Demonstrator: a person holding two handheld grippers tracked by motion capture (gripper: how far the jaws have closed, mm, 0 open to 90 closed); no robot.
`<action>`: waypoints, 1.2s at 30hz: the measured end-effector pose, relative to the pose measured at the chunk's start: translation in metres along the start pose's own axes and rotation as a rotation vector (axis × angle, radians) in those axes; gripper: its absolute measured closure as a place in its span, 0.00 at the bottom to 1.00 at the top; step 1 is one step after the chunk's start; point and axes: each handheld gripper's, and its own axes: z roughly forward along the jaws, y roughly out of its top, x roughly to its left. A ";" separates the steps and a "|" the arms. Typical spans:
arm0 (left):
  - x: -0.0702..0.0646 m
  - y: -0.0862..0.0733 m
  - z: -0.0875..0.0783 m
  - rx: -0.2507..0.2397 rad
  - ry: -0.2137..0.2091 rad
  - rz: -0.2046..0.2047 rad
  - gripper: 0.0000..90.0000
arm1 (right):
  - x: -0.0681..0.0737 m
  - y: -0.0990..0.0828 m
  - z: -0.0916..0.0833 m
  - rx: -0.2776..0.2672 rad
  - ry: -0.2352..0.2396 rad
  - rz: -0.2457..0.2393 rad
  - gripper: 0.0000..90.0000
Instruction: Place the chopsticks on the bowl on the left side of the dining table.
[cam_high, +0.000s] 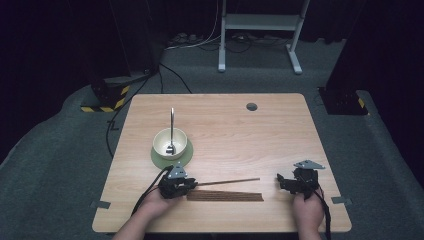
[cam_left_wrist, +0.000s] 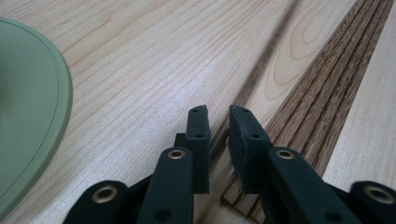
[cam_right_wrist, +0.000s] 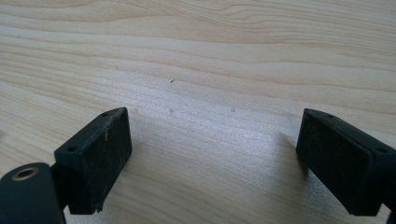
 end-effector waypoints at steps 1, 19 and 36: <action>0.001 0.000 0.000 0.002 -0.001 0.001 0.88 | 0.000 0.000 0.000 0.000 0.000 0.000 0.12; 0.000 0.001 0.002 -0.024 0.055 0.004 0.75 | 0.000 0.000 0.000 -0.003 -0.001 -0.009 0.12; -0.005 0.005 0.008 -0.021 0.064 0.000 0.86 | 0.000 0.000 0.000 -0.006 0.000 -0.012 0.12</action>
